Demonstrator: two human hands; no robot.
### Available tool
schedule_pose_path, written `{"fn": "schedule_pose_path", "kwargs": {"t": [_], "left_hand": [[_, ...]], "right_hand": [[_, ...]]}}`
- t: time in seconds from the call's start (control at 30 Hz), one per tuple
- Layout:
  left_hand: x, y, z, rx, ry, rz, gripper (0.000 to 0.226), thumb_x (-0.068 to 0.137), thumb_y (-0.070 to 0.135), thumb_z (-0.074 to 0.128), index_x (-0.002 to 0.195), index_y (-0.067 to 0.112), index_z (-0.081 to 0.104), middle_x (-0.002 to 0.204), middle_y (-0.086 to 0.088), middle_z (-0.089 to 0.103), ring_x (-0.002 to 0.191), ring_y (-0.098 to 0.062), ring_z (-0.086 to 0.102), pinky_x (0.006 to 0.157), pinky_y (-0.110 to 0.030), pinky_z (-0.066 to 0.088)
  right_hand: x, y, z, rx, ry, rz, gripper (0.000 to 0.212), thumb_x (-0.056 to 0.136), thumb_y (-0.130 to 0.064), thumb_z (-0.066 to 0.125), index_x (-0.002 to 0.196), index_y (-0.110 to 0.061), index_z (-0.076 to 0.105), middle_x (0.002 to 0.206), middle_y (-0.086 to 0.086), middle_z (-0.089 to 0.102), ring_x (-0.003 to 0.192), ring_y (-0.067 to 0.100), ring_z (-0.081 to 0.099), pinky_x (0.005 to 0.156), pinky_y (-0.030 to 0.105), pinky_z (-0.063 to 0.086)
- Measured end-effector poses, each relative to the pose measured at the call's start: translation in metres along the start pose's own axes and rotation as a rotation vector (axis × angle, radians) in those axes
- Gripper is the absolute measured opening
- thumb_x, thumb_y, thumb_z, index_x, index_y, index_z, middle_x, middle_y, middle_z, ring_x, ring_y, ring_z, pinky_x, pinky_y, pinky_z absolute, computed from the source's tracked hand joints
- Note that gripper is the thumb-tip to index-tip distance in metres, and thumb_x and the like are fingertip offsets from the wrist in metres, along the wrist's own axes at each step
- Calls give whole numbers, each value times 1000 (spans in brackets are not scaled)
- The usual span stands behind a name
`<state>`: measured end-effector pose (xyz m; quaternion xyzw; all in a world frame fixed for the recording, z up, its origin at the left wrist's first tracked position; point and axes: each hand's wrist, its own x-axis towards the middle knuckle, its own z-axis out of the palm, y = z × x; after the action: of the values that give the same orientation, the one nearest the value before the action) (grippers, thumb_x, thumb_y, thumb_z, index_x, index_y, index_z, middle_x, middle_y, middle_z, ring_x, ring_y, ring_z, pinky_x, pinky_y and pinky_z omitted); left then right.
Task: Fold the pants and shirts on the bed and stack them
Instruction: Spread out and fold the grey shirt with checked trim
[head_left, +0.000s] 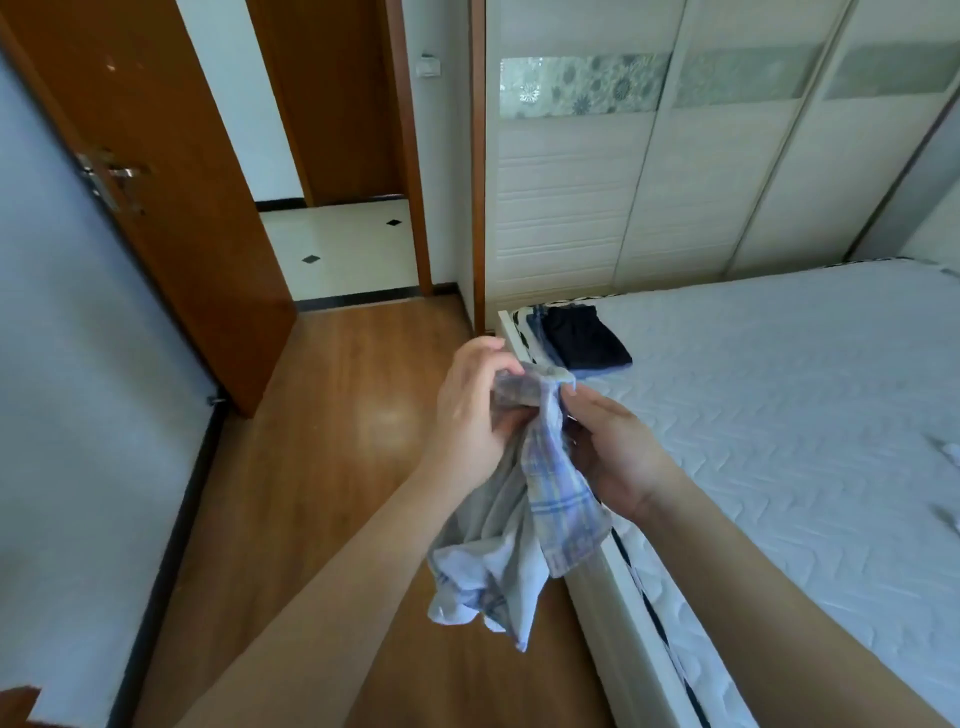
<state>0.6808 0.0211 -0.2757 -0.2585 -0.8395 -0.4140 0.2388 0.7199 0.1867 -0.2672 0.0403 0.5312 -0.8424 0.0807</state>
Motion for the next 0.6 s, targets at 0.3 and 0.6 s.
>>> {"fn": "schedule_pose_path", "kwargs": {"t": [0.3, 0.6], "left_hand": [[82, -49, 46, -471, -680, -333, 33, 76, 37, 69, 104, 52, 60, 111, 20, 67, 95, 9, 61, 82, -11, 49], [147, -30, 145, -391, -628, -225, 21, 82, 26, 77, 101, 19, 73, 97, 4, 74, 91, -6, 66, 83, -30, 52]], "right_hand": [[44, -29, -22, -72, 187, -126, 23, 97, -20, 54, 98, -3, 70, 89, 13, 70, 79, 22, 67, 67, 28, 55], [76, -41, -122, -403, 577, -213, 17, 96, -29, 60, 98, -20, 74, 91, -2, 72, 86, 13, 63, 77, 26, 48]]}}
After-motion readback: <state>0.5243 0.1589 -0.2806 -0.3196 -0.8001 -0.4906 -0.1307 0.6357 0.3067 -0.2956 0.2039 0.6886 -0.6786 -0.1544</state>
